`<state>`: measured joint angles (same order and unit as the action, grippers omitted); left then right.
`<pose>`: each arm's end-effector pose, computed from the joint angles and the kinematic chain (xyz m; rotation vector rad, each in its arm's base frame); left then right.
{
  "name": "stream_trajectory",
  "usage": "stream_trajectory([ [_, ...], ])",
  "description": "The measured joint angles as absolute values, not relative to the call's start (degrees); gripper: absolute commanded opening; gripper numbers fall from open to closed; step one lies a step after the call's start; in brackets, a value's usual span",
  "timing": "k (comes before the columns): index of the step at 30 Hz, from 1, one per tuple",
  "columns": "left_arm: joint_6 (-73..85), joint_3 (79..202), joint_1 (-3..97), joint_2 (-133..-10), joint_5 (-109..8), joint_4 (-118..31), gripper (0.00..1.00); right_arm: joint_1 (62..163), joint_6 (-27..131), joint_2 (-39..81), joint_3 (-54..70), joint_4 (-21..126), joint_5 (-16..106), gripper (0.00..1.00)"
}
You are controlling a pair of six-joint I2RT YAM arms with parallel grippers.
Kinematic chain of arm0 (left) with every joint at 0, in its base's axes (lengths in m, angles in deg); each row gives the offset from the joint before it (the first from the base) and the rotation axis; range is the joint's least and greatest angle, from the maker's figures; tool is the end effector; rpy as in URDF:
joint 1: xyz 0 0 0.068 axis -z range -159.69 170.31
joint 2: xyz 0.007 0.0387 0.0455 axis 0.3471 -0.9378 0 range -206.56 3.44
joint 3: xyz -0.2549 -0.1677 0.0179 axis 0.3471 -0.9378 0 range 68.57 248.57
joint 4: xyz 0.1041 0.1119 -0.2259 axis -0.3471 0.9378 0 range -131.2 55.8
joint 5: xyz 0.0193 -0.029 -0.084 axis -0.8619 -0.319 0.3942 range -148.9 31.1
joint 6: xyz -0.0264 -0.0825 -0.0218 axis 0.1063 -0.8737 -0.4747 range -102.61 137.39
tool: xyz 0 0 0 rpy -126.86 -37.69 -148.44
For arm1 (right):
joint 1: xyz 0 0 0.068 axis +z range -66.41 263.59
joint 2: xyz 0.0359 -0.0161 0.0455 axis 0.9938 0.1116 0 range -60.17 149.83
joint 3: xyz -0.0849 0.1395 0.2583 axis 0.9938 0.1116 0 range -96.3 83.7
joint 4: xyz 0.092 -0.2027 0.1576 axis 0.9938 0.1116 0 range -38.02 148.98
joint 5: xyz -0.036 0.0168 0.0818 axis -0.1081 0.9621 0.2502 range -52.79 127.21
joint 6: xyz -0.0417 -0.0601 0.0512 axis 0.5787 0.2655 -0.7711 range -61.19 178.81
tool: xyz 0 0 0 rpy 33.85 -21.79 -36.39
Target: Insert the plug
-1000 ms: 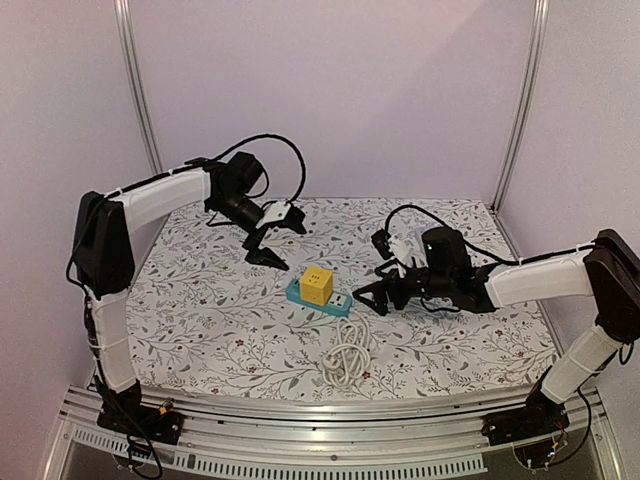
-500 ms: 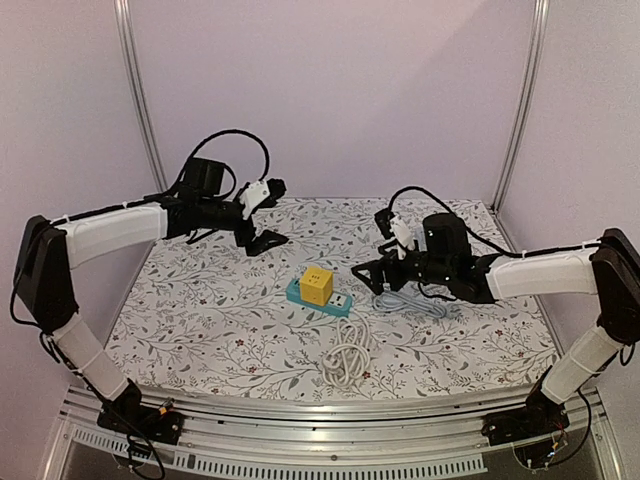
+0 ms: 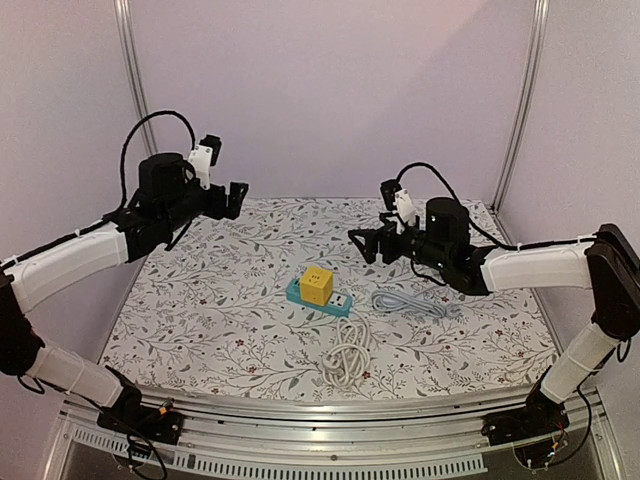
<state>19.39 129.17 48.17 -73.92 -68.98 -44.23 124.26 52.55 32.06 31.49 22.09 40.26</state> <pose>0.3304 -0.1589 0.3513 0.3443 1.7766 -0.1619 0.3144 0.2756 0.2647 -0.5680 1.6993 0.6409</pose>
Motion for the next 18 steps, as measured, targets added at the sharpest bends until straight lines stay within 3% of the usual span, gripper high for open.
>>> stream_trajectory([
  [6,12.22,118.96,45.76,-67.54,-73.86,-46.88,0.99,120.91,47.06,33.33,29.48,19.84,40.43,0.99],
  [18,2.36,113.35,42.31,-61.92,-89.75,-42.44,0.99,113.61,40.18,32.74,30.62,19.57,34.11,0.99],
])
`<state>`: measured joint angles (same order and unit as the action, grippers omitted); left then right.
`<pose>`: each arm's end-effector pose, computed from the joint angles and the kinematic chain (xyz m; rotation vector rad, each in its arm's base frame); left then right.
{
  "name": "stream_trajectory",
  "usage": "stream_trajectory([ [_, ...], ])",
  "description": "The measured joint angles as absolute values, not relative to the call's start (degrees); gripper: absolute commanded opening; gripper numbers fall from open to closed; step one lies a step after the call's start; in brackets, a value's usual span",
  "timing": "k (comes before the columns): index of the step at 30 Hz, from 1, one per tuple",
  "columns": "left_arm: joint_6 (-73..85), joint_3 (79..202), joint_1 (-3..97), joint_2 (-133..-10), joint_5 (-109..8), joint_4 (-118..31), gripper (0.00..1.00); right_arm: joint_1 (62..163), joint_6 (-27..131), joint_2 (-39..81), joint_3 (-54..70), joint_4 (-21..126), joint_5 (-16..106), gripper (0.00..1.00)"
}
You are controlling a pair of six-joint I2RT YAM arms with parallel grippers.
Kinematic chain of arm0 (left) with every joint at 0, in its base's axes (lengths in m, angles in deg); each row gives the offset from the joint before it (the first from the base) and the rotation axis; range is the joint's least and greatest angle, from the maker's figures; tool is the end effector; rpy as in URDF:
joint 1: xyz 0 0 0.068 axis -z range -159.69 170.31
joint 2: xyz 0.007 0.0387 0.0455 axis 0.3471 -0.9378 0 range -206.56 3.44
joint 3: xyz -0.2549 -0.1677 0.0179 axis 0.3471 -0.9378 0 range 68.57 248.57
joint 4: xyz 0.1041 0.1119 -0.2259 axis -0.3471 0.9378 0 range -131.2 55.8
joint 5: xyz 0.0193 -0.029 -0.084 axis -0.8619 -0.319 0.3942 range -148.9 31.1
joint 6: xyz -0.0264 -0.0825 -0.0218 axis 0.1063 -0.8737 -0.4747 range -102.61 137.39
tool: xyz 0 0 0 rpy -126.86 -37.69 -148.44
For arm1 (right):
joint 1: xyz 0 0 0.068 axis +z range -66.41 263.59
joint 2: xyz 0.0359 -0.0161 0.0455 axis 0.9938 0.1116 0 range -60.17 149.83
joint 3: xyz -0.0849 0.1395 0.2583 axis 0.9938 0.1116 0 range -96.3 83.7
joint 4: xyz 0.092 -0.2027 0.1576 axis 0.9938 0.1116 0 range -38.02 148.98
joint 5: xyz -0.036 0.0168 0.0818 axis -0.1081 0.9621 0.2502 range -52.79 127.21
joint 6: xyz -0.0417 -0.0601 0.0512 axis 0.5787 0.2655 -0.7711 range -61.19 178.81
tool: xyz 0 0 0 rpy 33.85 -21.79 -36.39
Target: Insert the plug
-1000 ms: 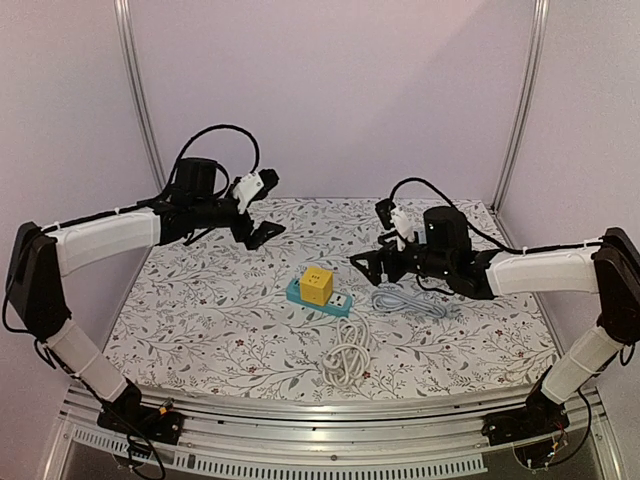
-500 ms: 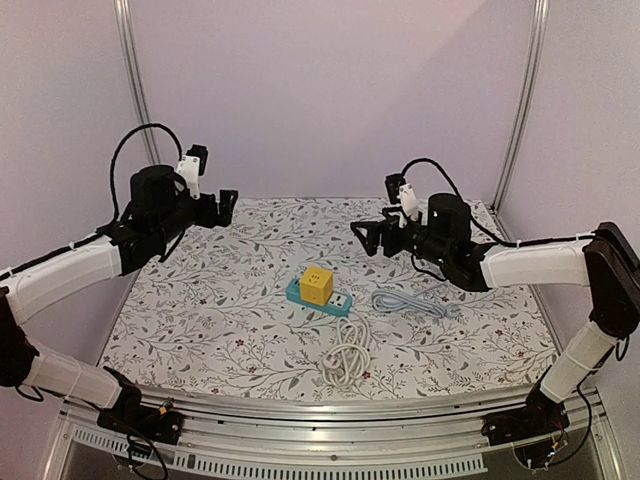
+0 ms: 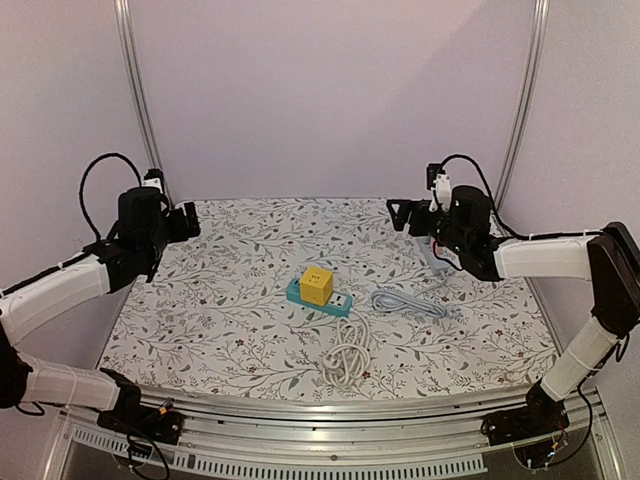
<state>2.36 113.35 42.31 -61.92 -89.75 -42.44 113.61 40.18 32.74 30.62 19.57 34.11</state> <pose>0.2860 -0.0716 0.3029 -0.2453 1.8435 0.0667 0.3685 0.2079 0.2725 -0.1312 1.7301 0.5847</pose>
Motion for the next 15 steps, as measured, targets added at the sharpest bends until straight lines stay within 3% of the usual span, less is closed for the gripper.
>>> stream_trajectory([
  [15,-3.74,108.39,40.06,-60.59,-95.1,-43.9,0.99,111.38,37.36,12.74,46.4,22.28,27.14,0.99],
])
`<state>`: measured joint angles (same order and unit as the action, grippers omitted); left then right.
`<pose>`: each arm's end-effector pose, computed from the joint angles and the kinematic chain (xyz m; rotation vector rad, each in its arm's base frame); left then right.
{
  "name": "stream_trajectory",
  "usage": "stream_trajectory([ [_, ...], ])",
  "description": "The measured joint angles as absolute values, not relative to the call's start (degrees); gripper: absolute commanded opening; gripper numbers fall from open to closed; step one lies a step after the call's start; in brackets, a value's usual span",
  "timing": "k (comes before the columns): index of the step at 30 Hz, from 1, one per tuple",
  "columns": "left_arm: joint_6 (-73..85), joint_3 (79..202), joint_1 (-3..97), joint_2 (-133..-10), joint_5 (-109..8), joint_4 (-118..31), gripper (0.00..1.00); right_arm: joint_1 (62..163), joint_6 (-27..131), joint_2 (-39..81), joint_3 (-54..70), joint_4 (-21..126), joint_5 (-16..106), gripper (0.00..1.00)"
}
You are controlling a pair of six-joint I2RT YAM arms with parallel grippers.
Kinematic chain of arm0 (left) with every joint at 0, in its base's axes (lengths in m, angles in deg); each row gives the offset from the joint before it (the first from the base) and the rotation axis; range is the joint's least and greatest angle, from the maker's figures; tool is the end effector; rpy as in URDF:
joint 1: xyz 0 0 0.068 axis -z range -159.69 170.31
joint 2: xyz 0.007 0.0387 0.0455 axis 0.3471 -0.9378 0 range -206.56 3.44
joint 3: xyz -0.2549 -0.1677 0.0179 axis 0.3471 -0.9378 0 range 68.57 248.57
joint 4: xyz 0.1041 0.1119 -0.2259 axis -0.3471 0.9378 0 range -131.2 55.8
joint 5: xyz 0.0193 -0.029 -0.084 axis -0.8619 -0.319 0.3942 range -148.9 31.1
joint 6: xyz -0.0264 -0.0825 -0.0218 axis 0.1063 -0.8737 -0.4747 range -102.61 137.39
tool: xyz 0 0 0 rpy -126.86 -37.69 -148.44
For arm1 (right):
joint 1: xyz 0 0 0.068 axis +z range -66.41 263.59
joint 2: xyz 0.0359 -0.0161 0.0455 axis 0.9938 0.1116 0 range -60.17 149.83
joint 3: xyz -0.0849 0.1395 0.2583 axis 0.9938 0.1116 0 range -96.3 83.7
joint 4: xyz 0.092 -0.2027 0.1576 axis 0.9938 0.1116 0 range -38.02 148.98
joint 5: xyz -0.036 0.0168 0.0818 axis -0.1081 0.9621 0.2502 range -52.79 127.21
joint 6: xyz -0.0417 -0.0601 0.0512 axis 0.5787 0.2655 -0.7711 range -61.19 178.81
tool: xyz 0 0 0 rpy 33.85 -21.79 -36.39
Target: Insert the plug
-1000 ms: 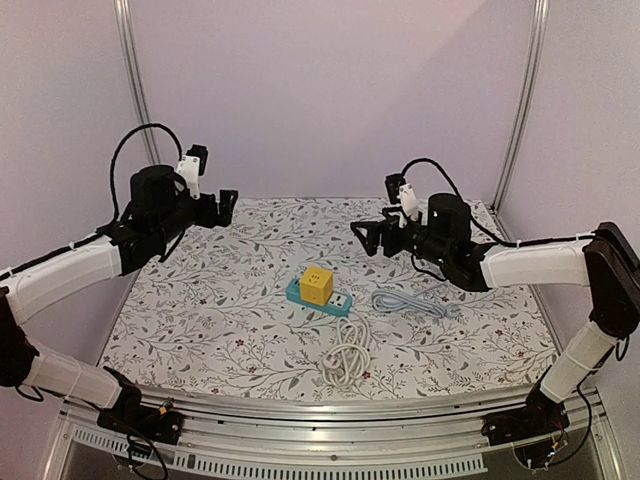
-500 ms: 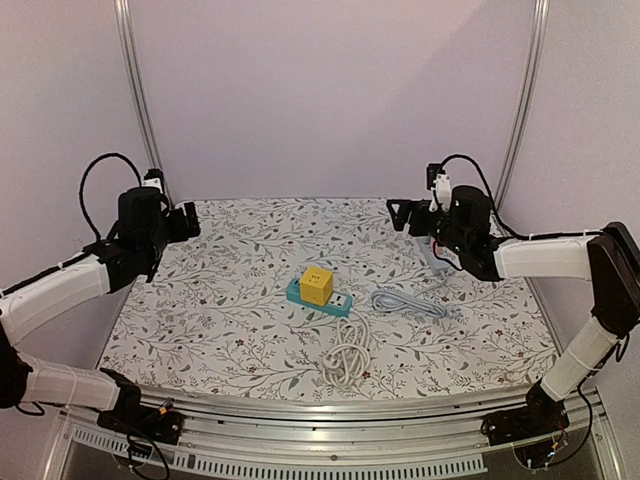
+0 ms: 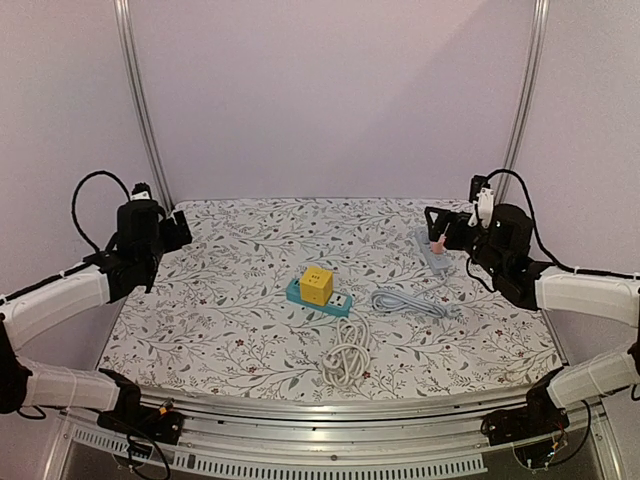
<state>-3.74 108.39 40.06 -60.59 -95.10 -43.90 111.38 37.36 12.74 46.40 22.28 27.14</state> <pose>0.2769 -0.0495 0.2799 -0.4288 1.8234 0.1253 0.2966 0.1405 0.2815 0.0406 1.6965 0.5001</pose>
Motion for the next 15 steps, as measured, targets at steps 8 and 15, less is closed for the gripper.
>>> stream_trajectory([
  [8,-4.0,107.71,40.02,-58.69,-92.5,-46.55,1.0,111.38,36.57,3.21,51.6,27.01,23.27,0.99],
  [15,-4.15,107.05,40.02,-58.14,-90.86,-46.96,0.99,111.38,36.64,0.21,52.52,28.43,22.44,0.99],
])
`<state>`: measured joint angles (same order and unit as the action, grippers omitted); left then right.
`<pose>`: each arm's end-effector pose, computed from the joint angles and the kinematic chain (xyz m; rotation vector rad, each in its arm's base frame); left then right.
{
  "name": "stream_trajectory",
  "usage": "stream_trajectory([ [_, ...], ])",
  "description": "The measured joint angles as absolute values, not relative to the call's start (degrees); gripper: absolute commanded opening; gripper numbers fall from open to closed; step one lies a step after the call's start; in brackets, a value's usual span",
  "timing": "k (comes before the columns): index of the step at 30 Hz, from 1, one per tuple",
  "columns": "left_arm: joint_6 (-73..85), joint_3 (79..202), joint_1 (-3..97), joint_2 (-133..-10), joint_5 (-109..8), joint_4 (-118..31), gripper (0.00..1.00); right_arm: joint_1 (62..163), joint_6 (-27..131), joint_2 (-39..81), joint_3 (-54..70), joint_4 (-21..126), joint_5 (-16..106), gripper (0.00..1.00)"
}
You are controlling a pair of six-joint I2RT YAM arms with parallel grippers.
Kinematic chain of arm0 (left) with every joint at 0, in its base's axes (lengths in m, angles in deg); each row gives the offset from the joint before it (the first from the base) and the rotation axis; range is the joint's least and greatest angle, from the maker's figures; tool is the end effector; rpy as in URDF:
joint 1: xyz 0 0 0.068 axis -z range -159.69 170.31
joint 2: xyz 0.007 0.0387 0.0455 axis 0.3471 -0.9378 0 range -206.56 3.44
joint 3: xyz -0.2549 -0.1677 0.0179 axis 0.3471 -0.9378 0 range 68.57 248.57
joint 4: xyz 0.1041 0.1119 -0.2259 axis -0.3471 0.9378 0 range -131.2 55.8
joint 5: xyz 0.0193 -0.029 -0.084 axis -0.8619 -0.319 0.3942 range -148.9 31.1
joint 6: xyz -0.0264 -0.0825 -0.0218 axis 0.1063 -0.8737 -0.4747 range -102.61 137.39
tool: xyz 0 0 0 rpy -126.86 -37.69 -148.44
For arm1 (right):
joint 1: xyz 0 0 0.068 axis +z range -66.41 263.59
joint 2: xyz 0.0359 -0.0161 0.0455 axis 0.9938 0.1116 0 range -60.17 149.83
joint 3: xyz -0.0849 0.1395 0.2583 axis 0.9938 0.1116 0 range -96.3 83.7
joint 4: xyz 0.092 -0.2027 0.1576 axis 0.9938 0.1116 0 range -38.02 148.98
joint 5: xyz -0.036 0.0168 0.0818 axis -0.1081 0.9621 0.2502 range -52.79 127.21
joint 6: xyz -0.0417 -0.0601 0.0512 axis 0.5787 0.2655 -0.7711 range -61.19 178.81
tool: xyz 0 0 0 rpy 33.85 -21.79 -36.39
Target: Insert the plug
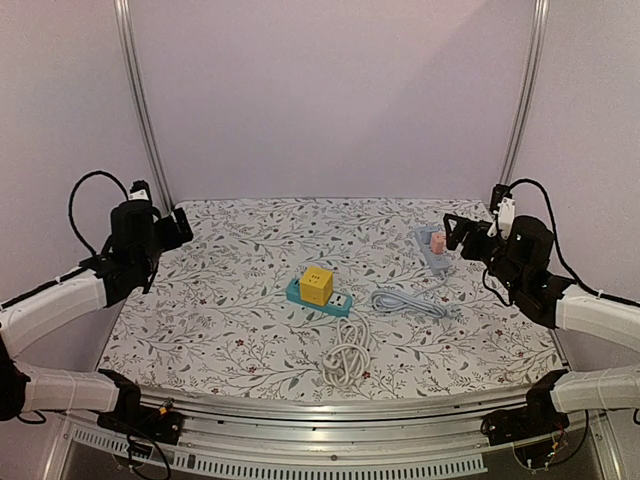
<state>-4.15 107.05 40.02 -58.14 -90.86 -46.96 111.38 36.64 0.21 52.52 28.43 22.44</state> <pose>0.2716 -0.0526 0.2876 -0.4049 1.7811 0.0161 0.2543 0.1110 0.2845 0.1142 1.6815 0.4437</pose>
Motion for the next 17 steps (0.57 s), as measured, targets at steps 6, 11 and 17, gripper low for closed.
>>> stream_trajectory([
  [6,-4.2,106.27,40.02,-56.77,-90.47,-46.98,1.0,111.38,37.01,0.21,52.63,29.08,22.49,0.99],
  [11,-4.31,106.11,40.02,-56.55,-89.95,-47.55,1.0,111.38,37.23,0.21,52.63,29.34,22.53,0.99],
  [17,-4.31,106.09,40.02,-56.53,-89.35,-47.88,0.99,111.38,37.45,0.3,52.63,29.41,22.07,0.99],
])
